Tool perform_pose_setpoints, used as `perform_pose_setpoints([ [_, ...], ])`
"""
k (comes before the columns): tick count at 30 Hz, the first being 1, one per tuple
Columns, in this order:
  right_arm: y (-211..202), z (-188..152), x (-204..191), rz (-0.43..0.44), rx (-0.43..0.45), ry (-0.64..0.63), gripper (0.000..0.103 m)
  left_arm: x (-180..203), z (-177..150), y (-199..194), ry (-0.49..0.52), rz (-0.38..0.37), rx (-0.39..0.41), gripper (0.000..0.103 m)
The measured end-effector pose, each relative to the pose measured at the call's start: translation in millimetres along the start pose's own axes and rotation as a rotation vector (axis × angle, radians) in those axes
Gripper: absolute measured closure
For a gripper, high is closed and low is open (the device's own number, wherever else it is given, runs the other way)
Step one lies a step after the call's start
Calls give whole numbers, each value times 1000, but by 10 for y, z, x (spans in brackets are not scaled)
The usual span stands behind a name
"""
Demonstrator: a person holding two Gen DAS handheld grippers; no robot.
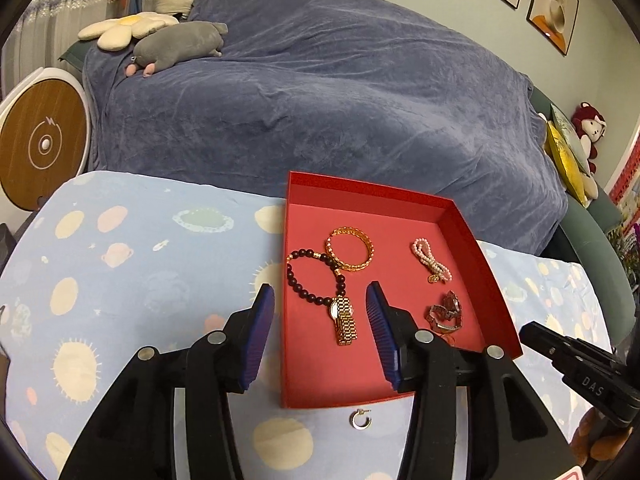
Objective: Organize jewelry
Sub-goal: 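Open both tools inside the red box and lift them out, then lower the right tool onto the silver stone ring and close on it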
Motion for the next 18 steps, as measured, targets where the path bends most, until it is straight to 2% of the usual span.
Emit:
perform_pose_setpoints([
  [2, -168, -127, 6, -14, 18, -10, 76, -34, -83, -138, 0, 12, 6, 52],
  [5, -364, -377, 19, -28, 26, -14, 75, -86, -254, -305, -2, 27, 7, 51],
  [10, -453, -748, -8, -7, -4, 14, 75, -136, -632, -456, -16, 42, -10, 51],
  [14, -375, -951, -88, -9, -31, -1, 71, -121, -886, -453, -22, 68, -17, 51],
  [18, -273, -1021, -133, -40, -52, -34, 71, -101, -1008, -362, -11, 62, -37, 51],
])
Point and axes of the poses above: each gripper's, at about its wrist camera, not at the fingertips, and y roughly the way its jaws point, x to its right, z to its top, the point moved 4 cm from there along y, roughly the way its jaws point, and after that the axes turned 9 degrees about -x, right-handed, at the moved point
